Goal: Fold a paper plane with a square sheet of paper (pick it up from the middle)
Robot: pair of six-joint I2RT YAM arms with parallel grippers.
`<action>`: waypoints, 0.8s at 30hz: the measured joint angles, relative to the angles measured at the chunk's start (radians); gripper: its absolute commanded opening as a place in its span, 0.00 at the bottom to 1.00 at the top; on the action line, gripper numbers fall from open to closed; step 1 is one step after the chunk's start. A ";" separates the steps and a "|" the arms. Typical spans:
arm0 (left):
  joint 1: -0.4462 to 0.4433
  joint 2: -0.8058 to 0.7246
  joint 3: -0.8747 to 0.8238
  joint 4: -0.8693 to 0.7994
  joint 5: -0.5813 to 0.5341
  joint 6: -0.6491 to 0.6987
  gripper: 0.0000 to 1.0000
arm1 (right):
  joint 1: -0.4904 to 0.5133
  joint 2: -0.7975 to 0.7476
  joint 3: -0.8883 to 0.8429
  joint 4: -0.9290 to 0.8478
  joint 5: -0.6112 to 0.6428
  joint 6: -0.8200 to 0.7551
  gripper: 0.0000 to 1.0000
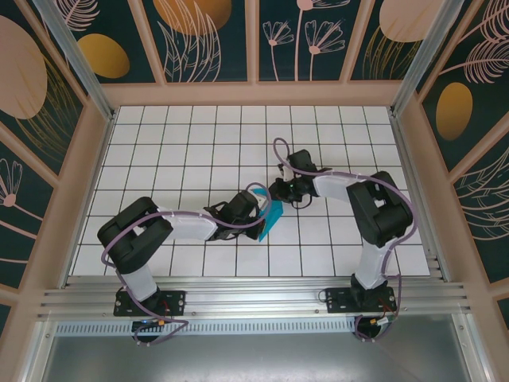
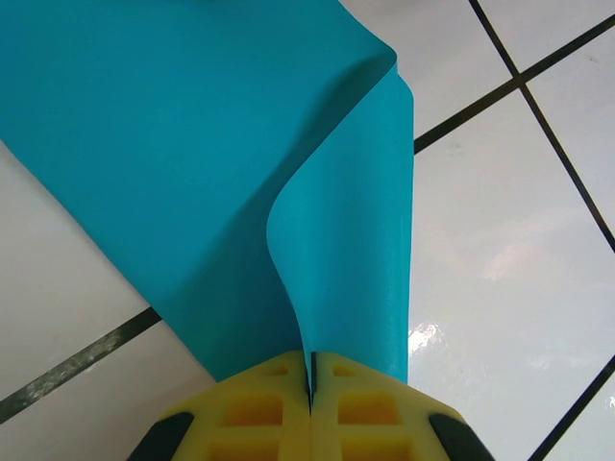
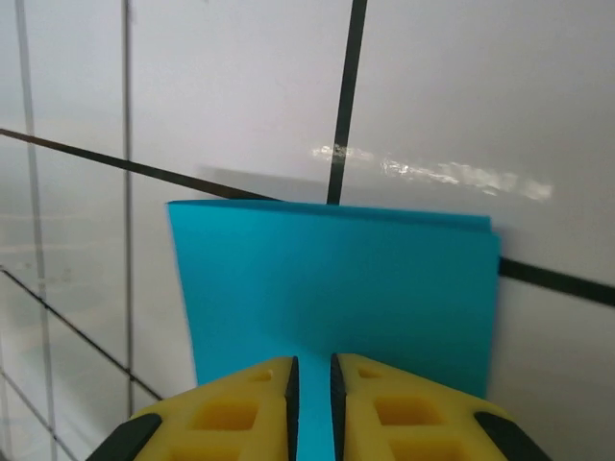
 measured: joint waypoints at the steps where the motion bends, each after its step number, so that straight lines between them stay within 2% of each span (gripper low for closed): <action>1: 0.000 0.000 -0.003 0.004 -0.001 0.000 0.05 | -0.012 -0.039 -0.024 0.006 0.000 0.015 0.20; 6: 0.000 0.000 -0.007 0.016 -0.004 -0.003 0.05 | -0.053 -0.256 -0.169 0.088 -0.012 0.098 0.07; 10: 0.000 0.000 -0.007 0.017 -0.005 -0.003 0.05 | -0.017 -0.345 -0.299 0.182 -0.061 0.167 0.05; 16: 0.000 0.000 -0.008 0.017 -0.005 -0.003 0.05 | 0.070 -0.347 -0.402 0.240 -0.097 0.245 0.04; 24: 0.000 0.000 -0.007 0.018 -0.005 -0.003 0.05 | 0.096 -0.272 -0.398 0.304 -0.107 0.274 0.05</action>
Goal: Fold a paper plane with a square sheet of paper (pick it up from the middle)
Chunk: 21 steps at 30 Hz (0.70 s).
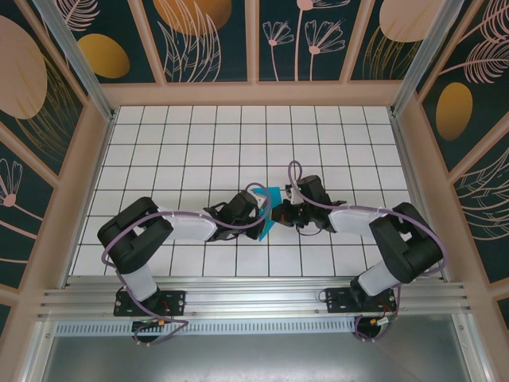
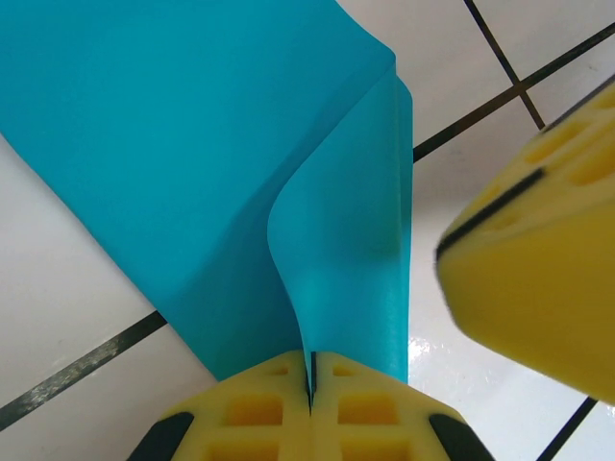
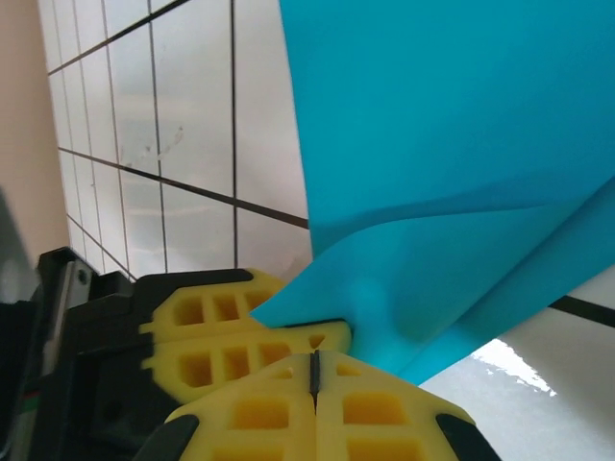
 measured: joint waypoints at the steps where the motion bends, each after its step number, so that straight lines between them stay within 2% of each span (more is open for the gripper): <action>1: 0.000 0.000 0.000 0.000 0.000 0.000 0.05 | 0.000 0.011 0.003 0.002 0.000 0.000 0.05; 21: 0.000 0.000 0.001 -0.004 -0.013 0.003 0.04 | 0.000 0.140 0.029 0.025 0.005 -0.008 0.05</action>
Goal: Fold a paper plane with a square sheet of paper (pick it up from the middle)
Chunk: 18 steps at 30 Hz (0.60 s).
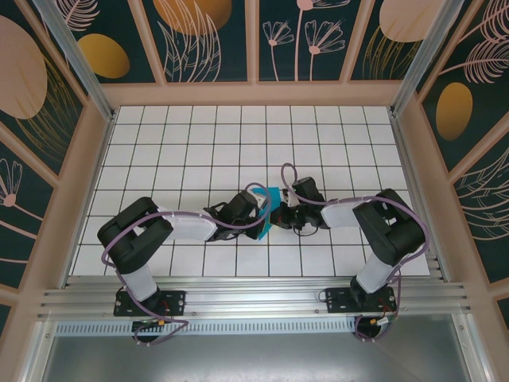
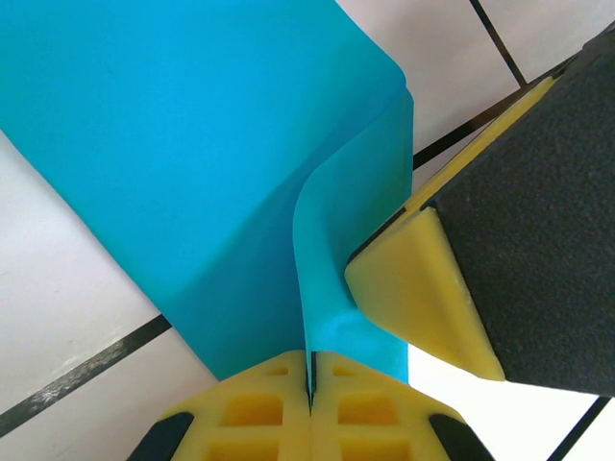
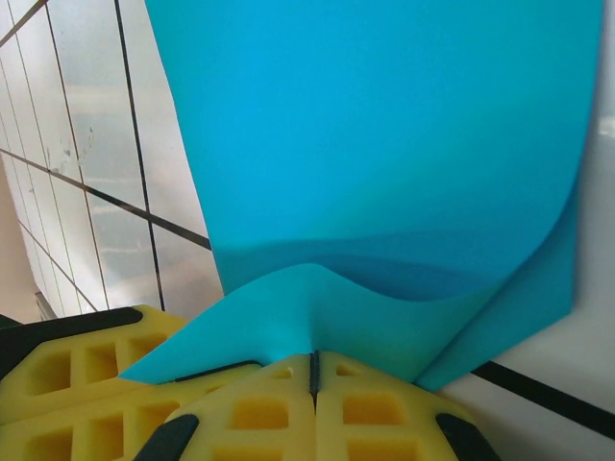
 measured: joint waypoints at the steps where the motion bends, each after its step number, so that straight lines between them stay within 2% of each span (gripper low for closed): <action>1: 0.000 0.000 0.000 -0.001 -0.001 0.002 0.04 | 0.000 -0.002 0.000 -0.001 0.000 0.000 0.05; 8: 0.000 0.000 0.004 -0.007 -0.003 0.009 0.04 | -0.038 -0.047 0.005 -0.008 -0.003 -0.003 0.06; 18: 0.000 0.000 0.006 -0.010 -0.014 0.010 0.04 | -0.063 0.008 0.010 0.005 0.022 -0.003 0.04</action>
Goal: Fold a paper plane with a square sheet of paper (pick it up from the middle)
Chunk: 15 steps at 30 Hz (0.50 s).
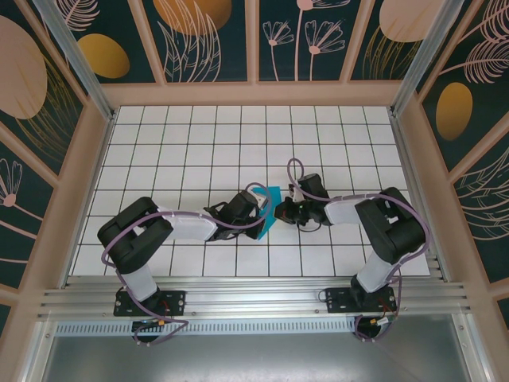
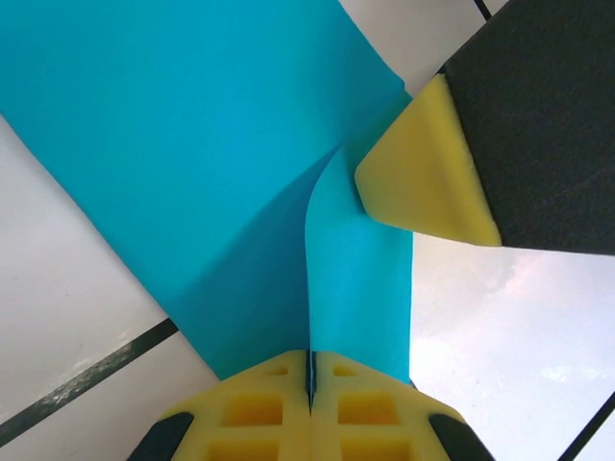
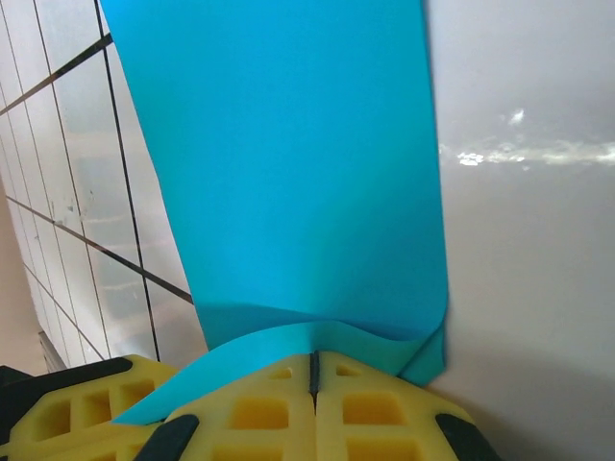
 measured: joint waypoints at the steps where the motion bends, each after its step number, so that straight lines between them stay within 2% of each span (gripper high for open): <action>1: 0.000 0.000 0.000 -0.001 0.000 0.000 0.04 | 0.000 -0.002 0.000 -0.001 0.001 0.000 0.05; 9: 0.000 0.000 0.004 -0.008 -0.007 0.003 0.04 | -0.015 -0.051 0.014 -0.049 0.024 -0.001 0.05; 15: 0.000 0.000 0.005 -0.008 -0.007 0.005 0.04 | -0.027 -0.027 0.021 -0.048 0.030 -0.005 0.03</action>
